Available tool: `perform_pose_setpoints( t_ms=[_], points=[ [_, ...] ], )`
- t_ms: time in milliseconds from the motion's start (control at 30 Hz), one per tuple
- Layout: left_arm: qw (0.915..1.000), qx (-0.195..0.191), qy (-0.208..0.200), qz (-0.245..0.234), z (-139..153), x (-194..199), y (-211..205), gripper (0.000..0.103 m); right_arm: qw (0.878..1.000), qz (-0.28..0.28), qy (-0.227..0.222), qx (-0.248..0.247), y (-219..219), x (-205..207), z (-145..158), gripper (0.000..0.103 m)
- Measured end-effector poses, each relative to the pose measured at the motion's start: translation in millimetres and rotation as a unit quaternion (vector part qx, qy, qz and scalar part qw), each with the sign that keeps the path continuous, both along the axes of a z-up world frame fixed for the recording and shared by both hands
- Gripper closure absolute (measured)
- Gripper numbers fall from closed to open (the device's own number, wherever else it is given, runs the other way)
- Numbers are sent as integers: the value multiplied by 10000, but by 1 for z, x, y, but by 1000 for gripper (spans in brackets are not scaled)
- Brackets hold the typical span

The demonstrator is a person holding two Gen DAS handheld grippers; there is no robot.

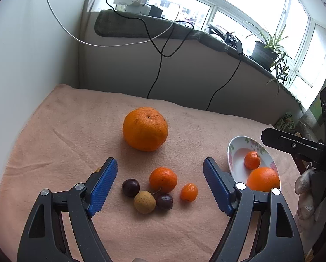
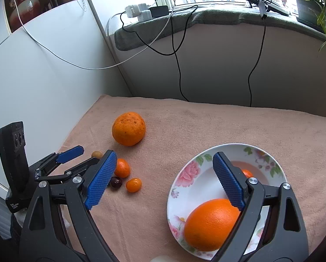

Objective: Organize fruits
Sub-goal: 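Withdraw both grippers from the bowl toward the remaining fruit, then close the left gripper on the second large orange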

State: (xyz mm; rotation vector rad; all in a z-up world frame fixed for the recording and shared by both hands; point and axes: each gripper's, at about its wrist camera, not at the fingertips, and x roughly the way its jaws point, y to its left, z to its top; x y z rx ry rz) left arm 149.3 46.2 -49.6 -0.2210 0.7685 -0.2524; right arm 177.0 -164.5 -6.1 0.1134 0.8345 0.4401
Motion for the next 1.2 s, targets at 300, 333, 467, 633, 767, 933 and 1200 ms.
perform_pose_setpoints(
  t_ms=[300,333,467,633,767,933,1200],
  points=[
    [9995,-261,173,4,-11,19,16,22,9991,163,365,144,35,29,-5,11],
    [9994,-283,181,-3,-12,20,16,22,9987,206,432,192,38,34,-6,11],
    [9989,-412,238,-43,-15,31,17,23,9975,360,592,165,56,52,-9,11],
    [9978,-569,346,-60,-21,45,19,23,9933,567,955,304,76,75,-20,11],
    [9971,-626,436,-62,-27,54,20,23,9903,587,1202,373,89,92,-30,11],
    [9948,-852,549,-23,-32,66,24,27,9839,564,1587,592,98,111,-48,11],
    [9934,-928,667,-105,-37,77,21,28,9776,532,1916,690,109,127,-69,22]
  ],
)
